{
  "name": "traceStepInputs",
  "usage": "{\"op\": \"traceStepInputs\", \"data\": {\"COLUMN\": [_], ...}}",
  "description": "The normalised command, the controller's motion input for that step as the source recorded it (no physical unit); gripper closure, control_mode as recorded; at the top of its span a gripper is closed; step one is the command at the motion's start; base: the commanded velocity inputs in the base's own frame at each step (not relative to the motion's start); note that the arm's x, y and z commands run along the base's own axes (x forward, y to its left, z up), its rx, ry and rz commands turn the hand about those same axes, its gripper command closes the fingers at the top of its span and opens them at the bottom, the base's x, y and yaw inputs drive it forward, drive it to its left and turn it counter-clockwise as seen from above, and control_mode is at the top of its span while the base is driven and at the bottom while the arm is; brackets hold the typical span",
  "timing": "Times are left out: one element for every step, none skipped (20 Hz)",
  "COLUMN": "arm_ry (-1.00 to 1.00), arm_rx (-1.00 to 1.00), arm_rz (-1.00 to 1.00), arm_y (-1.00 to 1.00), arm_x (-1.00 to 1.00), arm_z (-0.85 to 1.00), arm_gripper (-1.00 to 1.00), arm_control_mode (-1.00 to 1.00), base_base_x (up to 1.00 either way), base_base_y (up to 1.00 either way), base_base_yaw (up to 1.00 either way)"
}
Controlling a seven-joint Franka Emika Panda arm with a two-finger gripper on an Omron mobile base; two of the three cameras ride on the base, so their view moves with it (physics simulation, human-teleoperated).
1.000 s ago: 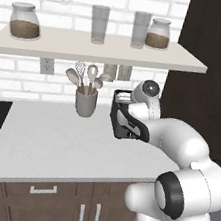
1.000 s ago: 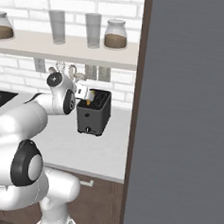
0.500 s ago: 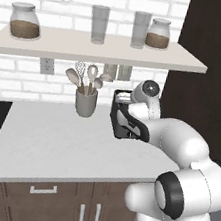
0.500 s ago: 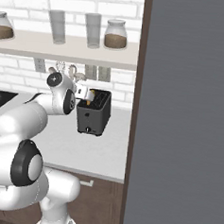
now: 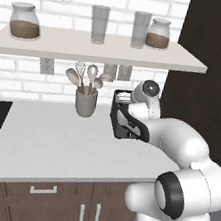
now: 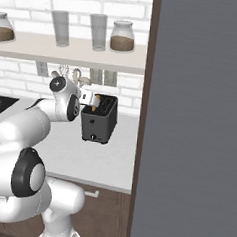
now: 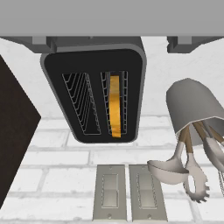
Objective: Start the toaster. Once the lever pops up, take the bread to the plate on the dining counter.
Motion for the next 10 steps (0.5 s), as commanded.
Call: {"op": "traceStepInputs", "data": {"arm_ry": [0.00,0.00,0.00,0.00,0.00,0.00,0.00,0.00,0.00,0.00], "arm_rx": [0.00,0.00,0.00,0.00,0.00,0.00,0.00,0.00,0.00,0.00], "arm_rz": [0.00,0.00,0.00,0.00,0.00,0.00,0.00,0.00,0.00,0.00], "arm_y": [0.00,0.00,0.00,0.00,0.00,0.00,0.00,0.00,0.00,0.00], "arm_x": [0.00,0.00,0.00,0.00,0.00,0.00,0.00,0.00,0.00,0.00], "arm_z": [0.00,0.00,0.00,0.00,0.00,0.00,0.00,0.00,0.00,0.00], "arm_gripper": [-1.00,-1.00,-1.00,-1.00,-1.00,-1.00,-1.00,-1.00,-1.00,-1.00], "arm_control_mode": [-1.00,-1.00,-1.00,-1.00,-1.00,-1.00,-1.00,-1.00,-1.00,-1.00], "base_base_x": [0.00,0.00,0.00,0.00,0.00,0.00,0.00,0.00,0.00,0.00], "base_base_y": [0.00,0.00,0.00,0.00,0.00,0.00,0.00,0.00,0.00,0.00], "base_base_yaw": [0.00,0.00,0.00,0.00,0.00,0.00,0.00,0.00,0.00,0.00]}}
